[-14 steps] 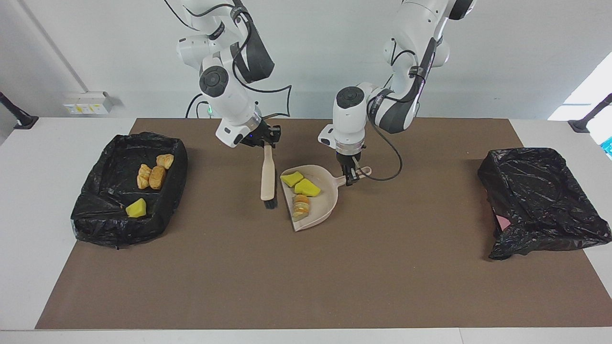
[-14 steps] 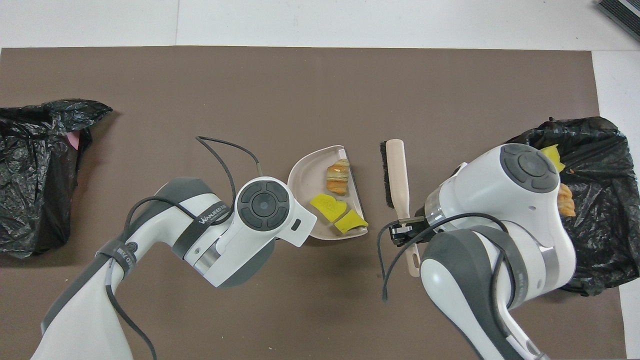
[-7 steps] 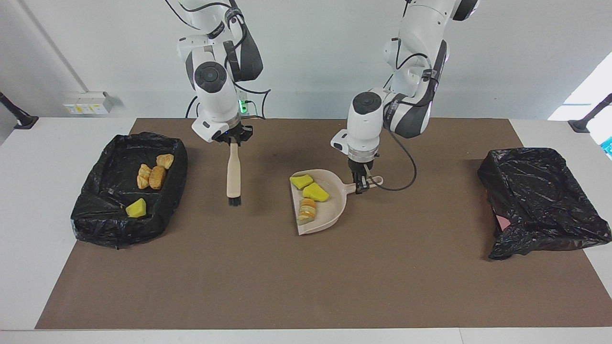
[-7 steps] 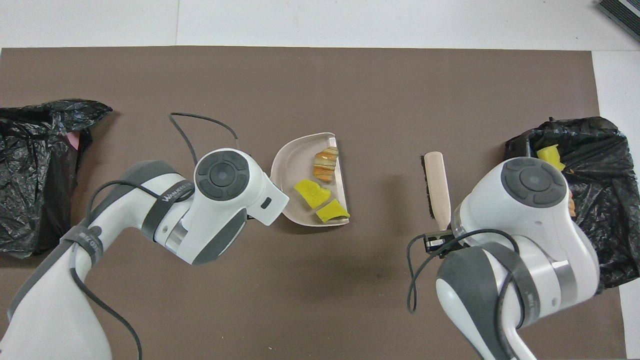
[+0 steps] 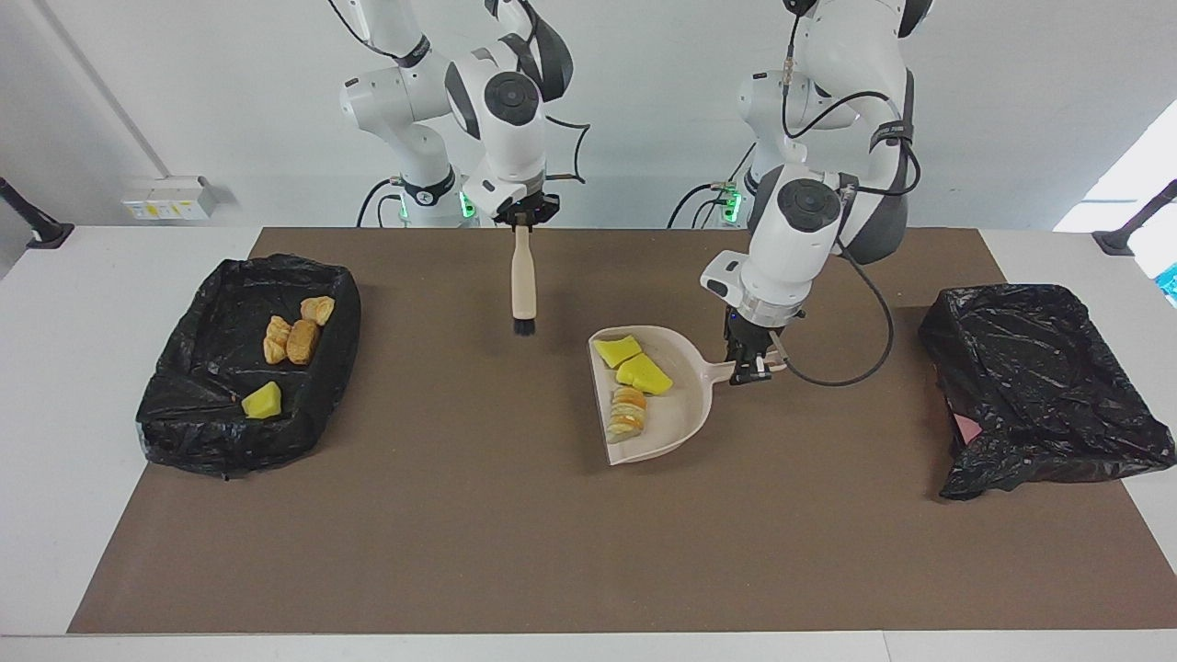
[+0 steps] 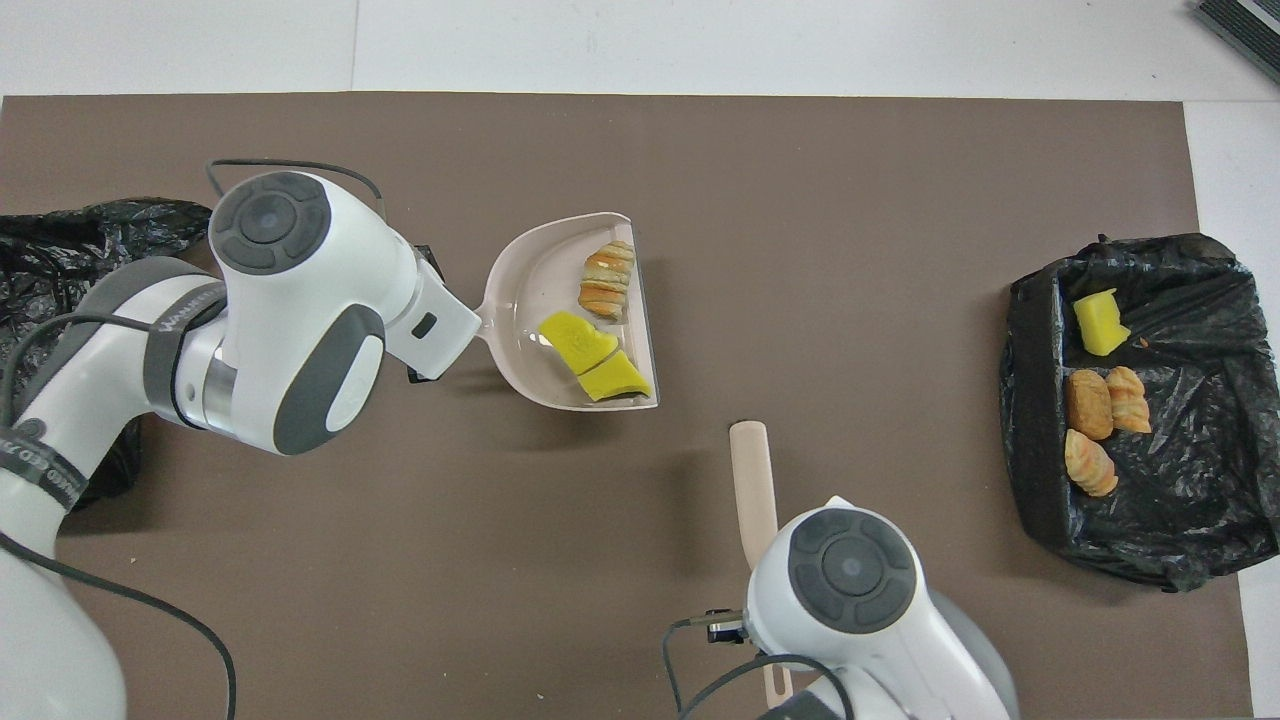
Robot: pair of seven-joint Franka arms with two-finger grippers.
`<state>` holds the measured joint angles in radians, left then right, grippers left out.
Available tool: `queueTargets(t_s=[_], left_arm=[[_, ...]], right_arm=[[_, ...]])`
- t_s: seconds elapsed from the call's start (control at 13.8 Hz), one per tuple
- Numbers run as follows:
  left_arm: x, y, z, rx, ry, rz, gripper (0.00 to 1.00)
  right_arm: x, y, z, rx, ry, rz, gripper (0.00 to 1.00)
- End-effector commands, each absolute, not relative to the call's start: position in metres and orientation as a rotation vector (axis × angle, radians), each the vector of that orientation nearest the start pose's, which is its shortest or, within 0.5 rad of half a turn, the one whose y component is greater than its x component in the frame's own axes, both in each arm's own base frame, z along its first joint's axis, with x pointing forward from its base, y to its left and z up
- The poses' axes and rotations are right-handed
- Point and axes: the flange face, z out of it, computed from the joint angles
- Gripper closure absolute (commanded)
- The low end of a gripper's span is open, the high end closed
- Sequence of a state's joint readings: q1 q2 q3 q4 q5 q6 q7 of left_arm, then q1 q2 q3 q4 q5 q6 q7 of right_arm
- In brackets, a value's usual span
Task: Sweep and dump trash in bin
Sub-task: 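Lift the dustpan with the left gripper while the right gripper withdraws, then carry the dustpan to the bin nearest the left arm and tip it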
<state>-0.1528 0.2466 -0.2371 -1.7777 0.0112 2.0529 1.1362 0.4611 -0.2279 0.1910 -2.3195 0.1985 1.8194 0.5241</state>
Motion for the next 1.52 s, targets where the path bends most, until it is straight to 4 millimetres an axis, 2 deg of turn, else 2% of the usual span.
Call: queueTargets(t_s=[0.0,0.14,0.43,0.58,0.8,0.87,0.94,1.01,1.08,1.16,1.23,1.45], left_arm=[[0.602,-0.202,0.447,-2.273,2.249,-0.079,1.00],[0.612,-0.174,0.455,-2.248,2.267,-0.059,1.00],[0.624,-0.107,0.460,-2.191,2.318,-0.022,1.00],[0.627,-0.070,0.464,-2.158,2.334,-0.011,1.00],[0.629,-0.010,0.471,-2.129,2.333,0.003,1.00],[0.628,0.009,0.471,-2.120,2.336,0.011,1.00],[0.627,0.029,0.473,-2.106,2.337,0.014,1.00],[0.627,0.043,0.475,-2.090,2.343,0.017,1.00],[0.625,0.061,0.475,-2.097,2.331,0.026,1.00],[0.623,0.078,0.477,-2.102,2.314,0.030,1.00],[0.621,0.093,0.477,-2.097,2.313,0.037,1.00],[0.614,0.141,0.493,-2.068,2.290,0.048,1.00]], right_arm=[[0.319,0.298,0.392,-3.074,-0.010,0.458,1.00],[0.311,0.317,0.382,-3.049,0.027,0.468,1.00],[0.301,0.359,0.335,-3.054,0.058,0.418,1.00],[0.302,0.361,0.328,-3.053,0.065,0.415,1.00],[0.297,0.354,0.317,-3.066,0.049,0.427,0.99],[0.299,0.353,0.316,-3.065,0.057,0.430,0.86],[0.301,0.353,0.315,-3.065,0.068,0.435,0.47],[0.304,0.356,0.318,-3.062,0.069,0.431,0.00],[0.310,0.359,0.328,-3.054,0.061,0.411,0.00],[0.325,0.355,0.339,-3.040,0.084,0.392,0.00],[0.343,0.345,0.349,-3.026,0.117,0.368,0.00],[0.375,0.328,0.378,-2.992,0.169,0.327,0.00]])
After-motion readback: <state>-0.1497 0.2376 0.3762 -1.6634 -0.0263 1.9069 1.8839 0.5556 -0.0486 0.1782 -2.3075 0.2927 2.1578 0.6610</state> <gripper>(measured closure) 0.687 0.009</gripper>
